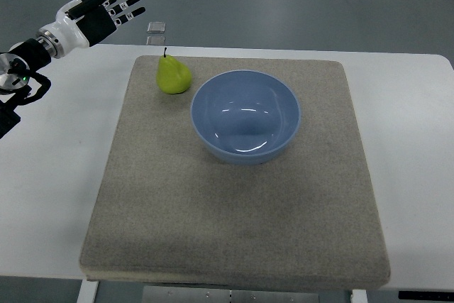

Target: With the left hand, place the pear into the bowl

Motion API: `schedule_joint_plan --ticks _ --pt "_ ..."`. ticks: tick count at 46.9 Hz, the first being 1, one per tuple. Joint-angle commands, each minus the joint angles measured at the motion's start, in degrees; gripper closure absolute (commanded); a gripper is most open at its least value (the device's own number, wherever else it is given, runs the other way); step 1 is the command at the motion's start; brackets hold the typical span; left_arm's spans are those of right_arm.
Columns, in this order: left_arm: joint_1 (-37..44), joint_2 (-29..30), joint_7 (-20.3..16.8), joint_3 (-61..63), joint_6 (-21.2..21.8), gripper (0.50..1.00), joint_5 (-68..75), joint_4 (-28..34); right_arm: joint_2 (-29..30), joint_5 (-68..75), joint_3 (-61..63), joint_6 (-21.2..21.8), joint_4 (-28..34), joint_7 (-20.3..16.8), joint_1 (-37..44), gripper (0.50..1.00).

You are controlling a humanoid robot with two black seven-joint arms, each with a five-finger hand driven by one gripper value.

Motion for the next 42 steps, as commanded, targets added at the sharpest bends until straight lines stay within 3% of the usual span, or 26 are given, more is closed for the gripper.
schedule_joint_plan --ticks 1,31,38,42 --pt "0.1 -0.2 0.0 0.0 0.0 0.506 0.0 0.0 0.0 0.0 0.0 0.0 0.0 0.0 0.0 0.576" --pt "-0.8 0.2 -0.1 0.8 0.0 0.506 1.0 0.5 0.0 0.0 0.0 0.0 0.0 0.0 0.0 0.574" --pt "-2.3 0.6 -0.3 0.9 0.0 0.506 12.3 0.6 0.0 0.0 0.0 0.0 0.0 0.0 0.0 0.574" --pt "-3.8 0.6 -2.5 0.8 0.0 0.506 23.3 0.6 0.0 0.0 0.0 0.0 0.0 0.0 0.0 0.576"
